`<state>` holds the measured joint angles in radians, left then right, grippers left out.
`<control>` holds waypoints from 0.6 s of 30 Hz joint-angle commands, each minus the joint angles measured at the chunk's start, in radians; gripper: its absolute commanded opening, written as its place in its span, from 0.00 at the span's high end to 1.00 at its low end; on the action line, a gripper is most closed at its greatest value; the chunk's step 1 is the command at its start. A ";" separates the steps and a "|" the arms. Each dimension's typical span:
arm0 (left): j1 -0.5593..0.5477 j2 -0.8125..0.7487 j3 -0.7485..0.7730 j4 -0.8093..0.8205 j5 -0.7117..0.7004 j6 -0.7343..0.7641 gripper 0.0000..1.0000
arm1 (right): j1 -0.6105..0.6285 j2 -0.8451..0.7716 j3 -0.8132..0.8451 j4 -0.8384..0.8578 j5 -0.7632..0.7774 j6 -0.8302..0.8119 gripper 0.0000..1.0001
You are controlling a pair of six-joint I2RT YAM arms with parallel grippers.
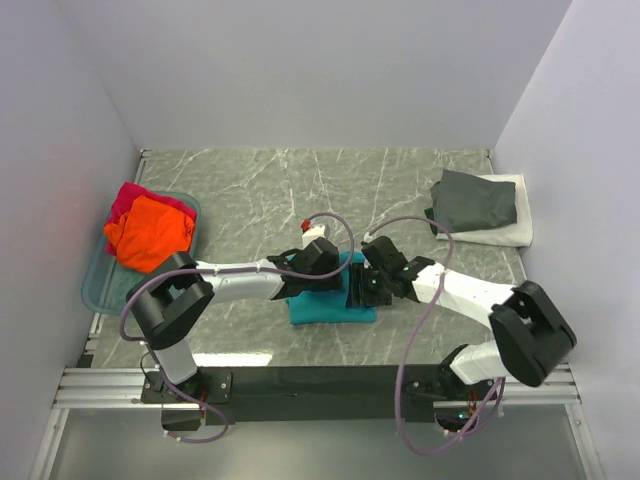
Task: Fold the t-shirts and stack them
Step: Fold the tshirt
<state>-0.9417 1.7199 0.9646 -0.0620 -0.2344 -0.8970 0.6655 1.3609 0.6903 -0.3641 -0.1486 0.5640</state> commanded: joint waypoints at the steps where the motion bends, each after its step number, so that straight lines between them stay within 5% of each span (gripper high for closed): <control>1: 0.003 0.020 -0.007 -0.007 -0.032 -0.040 0.43 | 0.008 0.061 -0.021 0.070 0.026 0.013 0.37; 10: 0.009 -0.069 -0.006 -0.031 -0.066 -0.008 0.43 | 0.008 -0.012 0.004 -0.005 0.060 -0.001 0.35; 18: 0.007 -0.281 -0.047 -0.127 -0.138 0.000 0.41 | -0.116 -0.164 0.035 -0.035 -0.040 -0.056 0.17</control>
<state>-0.9363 1.5375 0.9459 -0.1452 -0.3141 -0.9104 0.6189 1.2507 0.6899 -0.3931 -0.1490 0.5465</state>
